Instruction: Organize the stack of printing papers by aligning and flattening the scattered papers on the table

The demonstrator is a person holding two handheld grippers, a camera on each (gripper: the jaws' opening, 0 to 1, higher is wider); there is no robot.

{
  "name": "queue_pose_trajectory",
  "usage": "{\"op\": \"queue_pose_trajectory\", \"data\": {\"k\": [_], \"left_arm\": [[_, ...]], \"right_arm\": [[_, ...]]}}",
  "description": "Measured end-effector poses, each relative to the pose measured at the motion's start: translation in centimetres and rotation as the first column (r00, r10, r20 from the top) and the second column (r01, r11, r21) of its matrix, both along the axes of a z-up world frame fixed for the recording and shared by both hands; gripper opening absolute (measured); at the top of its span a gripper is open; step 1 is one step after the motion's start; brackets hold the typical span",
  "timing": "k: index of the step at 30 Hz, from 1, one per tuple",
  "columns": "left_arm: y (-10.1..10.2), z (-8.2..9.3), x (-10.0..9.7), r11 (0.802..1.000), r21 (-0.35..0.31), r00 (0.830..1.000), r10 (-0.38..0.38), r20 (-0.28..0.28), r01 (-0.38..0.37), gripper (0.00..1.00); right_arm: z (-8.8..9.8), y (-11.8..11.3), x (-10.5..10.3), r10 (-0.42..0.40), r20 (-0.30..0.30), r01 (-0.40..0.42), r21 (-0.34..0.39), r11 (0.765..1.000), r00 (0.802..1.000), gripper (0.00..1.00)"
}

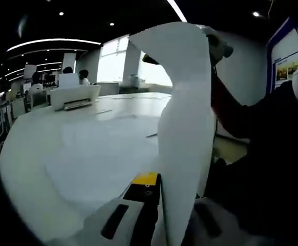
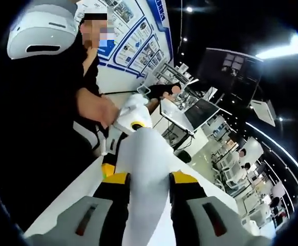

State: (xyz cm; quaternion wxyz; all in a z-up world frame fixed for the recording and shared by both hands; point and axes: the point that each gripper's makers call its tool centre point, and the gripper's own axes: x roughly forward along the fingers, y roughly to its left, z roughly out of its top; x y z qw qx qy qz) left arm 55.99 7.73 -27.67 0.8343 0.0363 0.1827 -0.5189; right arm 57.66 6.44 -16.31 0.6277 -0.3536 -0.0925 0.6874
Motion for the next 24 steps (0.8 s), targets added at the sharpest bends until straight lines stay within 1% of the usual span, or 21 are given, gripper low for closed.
{"op": "queue_pose_trajectory", "data": {"k": [3, 6, 9, 10, 12, 13, 14, 16, 19, 22, 24], "left_arm": [[-0.2, -0.3, -0.2, 1.0, 0.008, 1.0, -0.006, -0.008, 0.006, 0.05], [0.3, -1.1, 0.0, 0.998, 0.055, 1.0, 0.019, 0.003, -0.019, 0.05], [0.9, -1.5, 0.3, 0.993, 0.106, 0.998, 0.043, 0.036, -0.046, 0.05], [0.9, -1.6, 0.3, 0.993, 0.111, 0.998, 0.043, 0.038, -0.047, 0.05], [1.1, -1.7, 0.4, 0.989, 0.136, 0.997, 0.048, 0.061, -0.056, 0.05], [1.3, -1.7, 0.6, 0.985, 0.162, 0.994, 0.048, 0.094, -0.062, 0.05], [1.4, -1.8, 0.6, 0.98, 0.187, 0.991, 0.043, 0.123, -0.066, 0.05], [1.6, -2.1, 0.7, 0.969, 0.235, 0.987, 0.034, 0.157, -0.071, 0.05], [1.2, -2.2, 0.4, 0.968, 0.242, 0.987, 0.033, 0.158, -0.072, 0.05], [1.1, -2.0, 0.3, 0.966, 0.251, 0.982, 0.021, 0.187, -0.068, 0.05], [1.0, -1.9, 0.2, 0.963, 0.262, 0.978, 0.009, 0.208, -0.065, 0.05]], "right_arm": [[0.5, -0.1, 0.3, -0.022, 0.015, 0.021, 0.023, 1.0, 1.0, 0.29], [1.4, -0.3, 0.3, -0.042, 0.024, 0.041, 0.058, 0.997, 0.999, 0.29], [2.1, -0.7, 0.6, -0.059, 0.026, 0.056, 0.086, 0.995, 0.998, 0.29], [2.2, -0.9, 0.7, -0.066, 0.026, 0.063, 0.093, 0.994, 0.997, 0.29], [2.5, -1.2, 1.0, -0.076, 0.02, 0.074, 0.106, 0.992, 0.997, 0.29], [2.6, -1.3, 1.1, -0.078, 0.012, 0.076, 0.113, 0.991, 0.997, 0.29], [2.6, -1.5, 1.2, -0.079, 0.005, 0.078, 0.117, 0.99, 0.997, 0.3], [2.5, -1.7, 1.4, -0.084, -0.002, 0.084, 0.12, 0.989, 0.996, 0.31], [2.1, -2.0, 1.6, -0.088, -0.024, 0.09, 0.115, 0.989, 0.996, 0.33], [1.3, -2.1, 1.8, -0.083, -0.05, 0.088, 0.105, 0.991, 0.995, 0.37], [0.9, -2.1, 2.0, -0.08, -0.071, 0.087, 0.102, 0.991, 0.994, 0.37]]}}
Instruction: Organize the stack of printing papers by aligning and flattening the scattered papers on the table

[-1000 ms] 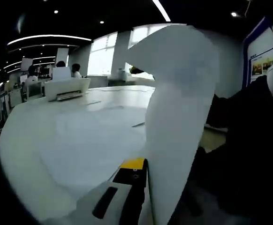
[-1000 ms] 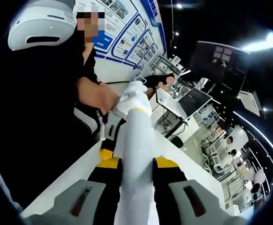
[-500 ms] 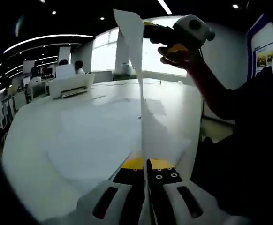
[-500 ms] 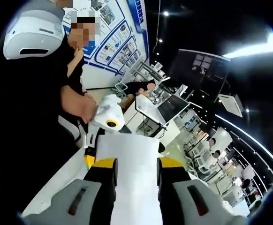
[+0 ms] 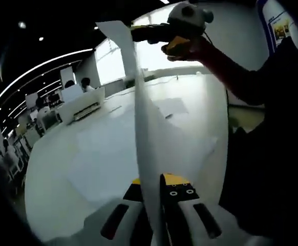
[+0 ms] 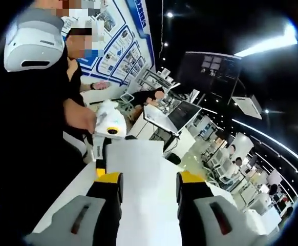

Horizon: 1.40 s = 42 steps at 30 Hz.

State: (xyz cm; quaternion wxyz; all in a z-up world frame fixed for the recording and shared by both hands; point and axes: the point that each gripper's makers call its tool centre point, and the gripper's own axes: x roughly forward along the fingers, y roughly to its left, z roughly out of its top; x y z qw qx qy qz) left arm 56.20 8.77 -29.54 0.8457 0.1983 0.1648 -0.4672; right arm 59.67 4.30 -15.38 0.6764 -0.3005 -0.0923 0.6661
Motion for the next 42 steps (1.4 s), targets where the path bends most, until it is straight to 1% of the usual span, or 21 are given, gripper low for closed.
{"op": "queue_pose_trajectory", "data": {"k": [5, 6, 7, 9, 11, 13, 16, 17, 18, 19, 22, 23, 26, 30, 33, 40, 42], "left_arm": [[-0.1, 0.0, -0.2, 0.999, 0.041, 0.998, -0.032, 0.051, 0.03, 0.05], [-0.2, 0.1, -0.4, 0.998, 0.039, 0.998, -0.042, 0.055, 0.04, 0.05], [-0.4, 0.5, -0.6, 0.998, 0.015, 0.997, -0.057, 0.05, 0.057, 0.05], [-0.5, 0.7, -0.6, 0.998, 0.009, 0.997, -0.059, 0.051, 0.059, 0.05], [-0.6, 0.7, -0.7, 0.997, 0.018, 0.996, -0.07, 0.056, 0.069, 0.05], [-0.8, 0.8, -0.8, 0.997, 0.014, 0.996, -0.079, 0.053, 0.078, 0.05], [-0.8, 0.7, -0.9, 0.996, -0.01, 0.996, -0.083, 0.026, 0.083, 0.06], [-0.8, 0.6, -0.9, 0.996, -0.017, 0.996, -0.085, 0.022, 0.085, 0.06], [-0.8, 0.6, -0.9, 0.996, -0.023, 0.996, -0.086, 0.013, 0.086, 0.06], [-0.9, 0.6, -0.9, 0.996, -0.035, 0.996, -0.084, 0.006, 0.085, 0.06], [-0.8, 0.3, -1.0, 0.996, -0.042, 0.996, -0.083, -0.019, 0.082, 0.06], [-0.8, 0.2, -1.1, 0.996, -0.043, 0.996, -0.084, -0.029, 0.083, 0.06], [-0.9, 0.1, -1.3, 0.995, -0.055, 0.995, -0.092, -0.05, 0.089, 0.08], [-1.2, 0.3, -1.4, 0.993, -0.056, 0.993, -0.103, -0.06, 0.1, 0.09], [-1.4, 0.4, -1.4, 0.993, -0.063, 0.992, -0.104, -0.067, 0.1, 0.09], [-1.7, 0.0, -1.6, 0.991, -0.075, 0.99, -0.115, -0.085, 0.108, 0.06], [-1.9, 0.2, -1.7, 0.989, -0.098, 0.989, -0.116, -0.096, 0.106, 0.06]], "right_arm": [[-0.7, -0.1, 0.4, 0.012, -0.059, -0.013, -0.007, 1.0, 0.998, 0.38], [-1.0, 0.0, 0.3, 0.02, -0.073, -0.021, -0.012, 1.0, 0.997, 0.38], [-1.2, 0.0, 0.3, 0.028, -0.087, -0.029, -0.016, 0.999, 0.996, 0.38], [-1.7, 0.1, 0.0, 0.041, -0.104, -0.044, -0.031, 0.999, 0.994, 0.36], [-1.9, 0.3, -0.1, 0.042, -0.109, -0.047, -0.041, 0.998, 0.993, 0.3], [-2.3, 0.4, -0.2, 0.038, -0.126, -0.046, -0.066, 0.997, 0.991, 0.18], [-2.2, 0.8, -0.2, 0.024, -0.108, -0.031, -0.067, 0.997, 0.994, 0.1], [-2.1, 0.9, -0.3, 0.025, -0.108, -0.033, -0.066, 0.997, 0.994, 0.06], [-2.0, 1.0, -0.6, 0.035, -0.105, -0.041, -0.063, 0.997, 0.994, 0.0], [-2.0, 1.1, -0.7, 0.04, -0.101, -0.046, -0.064, 0.997, 0.994, 0.0], [-2.1, 1.3, -0.9, 0.051, -0.068, -0.056, -0.08, 0.995, 0.996, 0.0], [-2.2, 1.5, -0.8, 0.051, -0.049, -0.056, -0.093, 0.994, 0.997, 0.0], [-2.3, 1.6, -0.9, 0.059, -0.032, -0.062, -0.108, 0.992, 0.998, 0.0], [-2.3, 1.9, -1.6, 0.093, -0.016, -0.094, -0.119, 0.988, 0.996, 0.0], [-2.1, 2.0, -1.9, 0.101, -0.005, -0.101, -0.116, 0.988, 0.995, 0.0], [-2.0, 2.1, -2.1, 0.11, -0.004, -0.11, -0.11, 0.988, 0.994, 0.0], [-2.1, 2.0, -2.3, 0.115, -0.01, -0.115, -0.109, 0.987, 0.993, 0.0]]}}
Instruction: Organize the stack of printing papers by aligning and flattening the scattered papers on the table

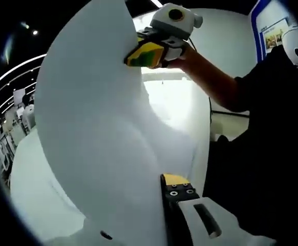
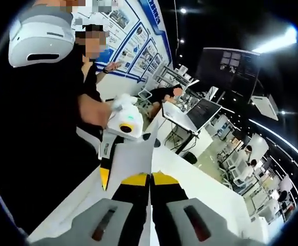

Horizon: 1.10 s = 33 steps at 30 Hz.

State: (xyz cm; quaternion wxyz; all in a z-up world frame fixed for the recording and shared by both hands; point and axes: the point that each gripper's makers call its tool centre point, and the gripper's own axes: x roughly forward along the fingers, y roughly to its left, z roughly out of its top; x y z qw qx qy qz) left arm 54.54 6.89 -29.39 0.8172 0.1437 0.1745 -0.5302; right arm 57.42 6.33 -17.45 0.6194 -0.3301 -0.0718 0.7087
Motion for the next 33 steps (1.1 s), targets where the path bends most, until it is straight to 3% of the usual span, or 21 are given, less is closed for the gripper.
{"op": "queue_pose_trajectory", "data": {"k": [6, 9, 15, 19, 26, 33], "left_arm": [[0.4, 0.5, 0.7, 0.999, -0.02, 0.999, 0.038, 0.013, -0.037, 0.05], [0.8, 1.3, 1.1, 0.997, -0.04, 0.997, 0.064, 0.05, -0.062, 0.05], [1.1, 1.6, 1.2, 0.996, 0.013, 0.988, 0.086, 0.131, -0.088, 0.05], [1.3, 1.6, 1.3, 0.995, -0.005, 0.988, 0.102, 0.116, -0.102, 0.05], [1.3, 1.8, 0.7, 0.995, -0.035, 0.991, 0.095, 0.096, -0.092, 0.05], [1.6, 1.8, 0.7, 0.995, -0.039, 0.99, 0.098, 0.101, -0.095, 0.05]], "right_arm": [[0.0, -0.5, 0.2, -0.016, -0.015, 0.016, 0.003, 1.0, 1.0, 0.0], [0.2, -0.9, 0.6, -0.039, -0.021, 0.04, 0.024, 0.999, 0.999, 0.13], [0.3, -1.6, 1.2, -0.087, -0.058, 0.092, 0.09, 0.992, 0.995, 0.21], [0.7, -2.0, 1.6, -0.117, -0.067, 0.125, 0.13, 0.984, 0.991, 0.26], [3.0, -3.5, 1.6, -0.162, -0.087, 0.179, 0.236, 0.955, 0.983, 0.3], [4.5, -5.6, 2.3, -0.22, -0.138, 0.254, 0.326, 0.91, 0.966, 0.32]]}}
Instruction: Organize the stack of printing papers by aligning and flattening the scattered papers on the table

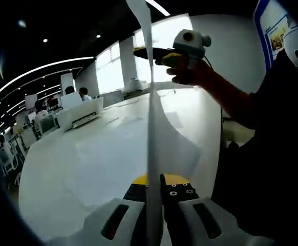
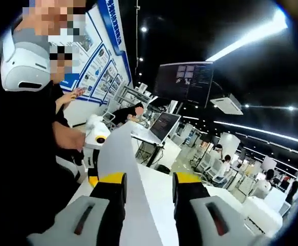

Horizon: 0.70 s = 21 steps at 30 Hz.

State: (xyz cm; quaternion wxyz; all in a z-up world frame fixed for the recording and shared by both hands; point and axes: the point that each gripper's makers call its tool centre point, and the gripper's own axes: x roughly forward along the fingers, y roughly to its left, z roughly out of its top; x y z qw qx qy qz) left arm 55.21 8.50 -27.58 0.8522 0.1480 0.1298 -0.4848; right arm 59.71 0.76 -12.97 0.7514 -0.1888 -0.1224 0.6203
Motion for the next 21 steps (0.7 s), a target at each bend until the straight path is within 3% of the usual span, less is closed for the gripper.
{"op": "queue_pose_trajectory", "data": {"k": [5, 9, 21], "left_arm": [[0.5, 0.3, -0.1, 1.0, -0.006, 1.0, 0.006, 0.006, -0.006, 0.05], [0.8, 0.5, -0.3, 0.999, -0.052, 1.0, 0.006, -0.022, -0.007, 0.05], [1.5, 0.1, -1.3, 0.994, -0.107, 0.996, -0.003, -0.085, -0.006, 0.05]], "right_arm": [[0.0, -1.4, 1.0, -0.073, -0.034, 0.074, 0.039, 0.997, 0.997, 0.34], [-0.4, -2.3, 1.6, -0.109, -0.053, 0.112, 0.044, 0.993, 0.993, 0.35], [-0.9, -3.4, 2.1, -0.161, -0.089, 0.166, 0.047, 0.985, 0.983, 0.36]]}}
